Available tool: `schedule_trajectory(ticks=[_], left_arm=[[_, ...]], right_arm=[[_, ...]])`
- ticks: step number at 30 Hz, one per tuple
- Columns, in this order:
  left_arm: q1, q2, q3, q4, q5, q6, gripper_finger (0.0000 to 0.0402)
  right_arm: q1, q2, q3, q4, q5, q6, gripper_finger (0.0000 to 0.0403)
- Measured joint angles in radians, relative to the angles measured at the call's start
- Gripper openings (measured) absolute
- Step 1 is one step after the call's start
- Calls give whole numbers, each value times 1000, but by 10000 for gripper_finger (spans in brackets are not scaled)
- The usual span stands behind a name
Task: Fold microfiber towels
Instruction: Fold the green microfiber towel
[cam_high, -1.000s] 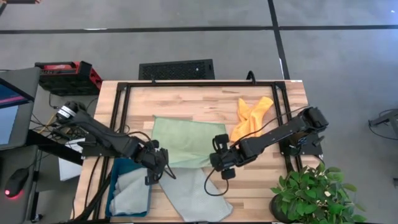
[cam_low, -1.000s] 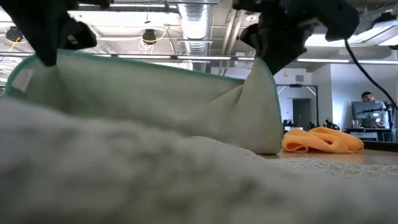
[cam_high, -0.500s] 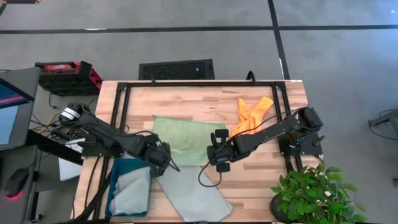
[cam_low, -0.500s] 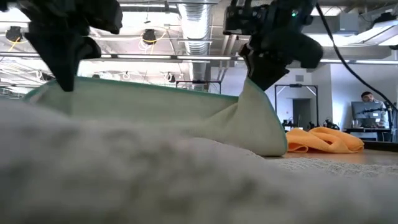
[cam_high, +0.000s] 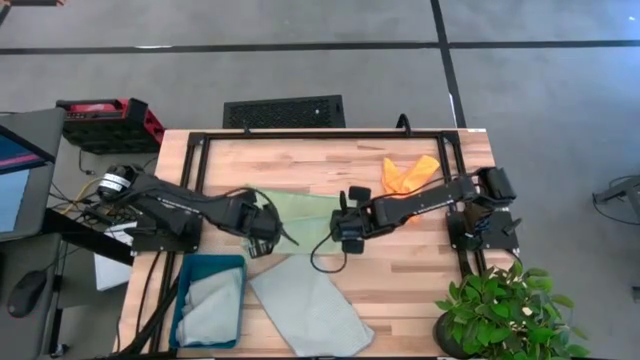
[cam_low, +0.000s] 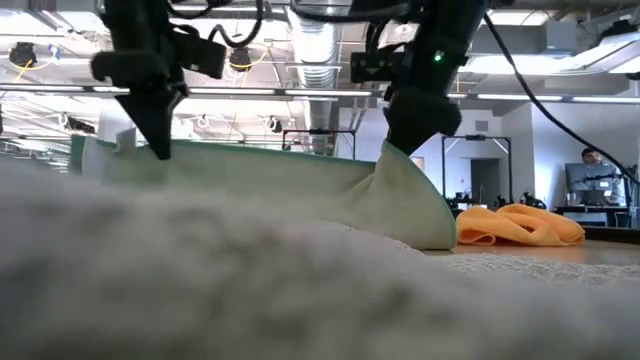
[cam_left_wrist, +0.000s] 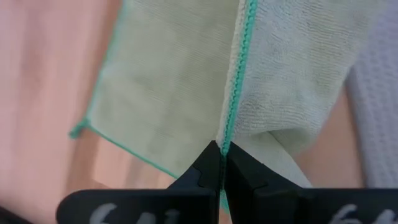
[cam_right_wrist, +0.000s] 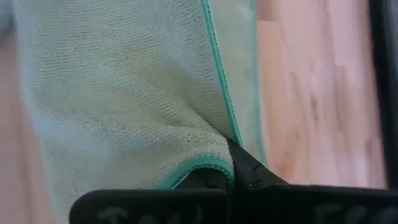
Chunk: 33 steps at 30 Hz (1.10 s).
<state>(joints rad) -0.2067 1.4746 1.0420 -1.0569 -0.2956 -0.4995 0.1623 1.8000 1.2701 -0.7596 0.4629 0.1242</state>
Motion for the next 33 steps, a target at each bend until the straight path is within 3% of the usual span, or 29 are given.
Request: schedule_trajectory(ticks=[24, 33], left_arm=[[294, 0, 0, 60, 36, 357, 0], [324, 0, -2, 118, -5, 421, 7]], right_arm=[[-93, 20, 0, -16, 59, -27, 6], [-112, 21, -2, -22, 59, -27, 47]])
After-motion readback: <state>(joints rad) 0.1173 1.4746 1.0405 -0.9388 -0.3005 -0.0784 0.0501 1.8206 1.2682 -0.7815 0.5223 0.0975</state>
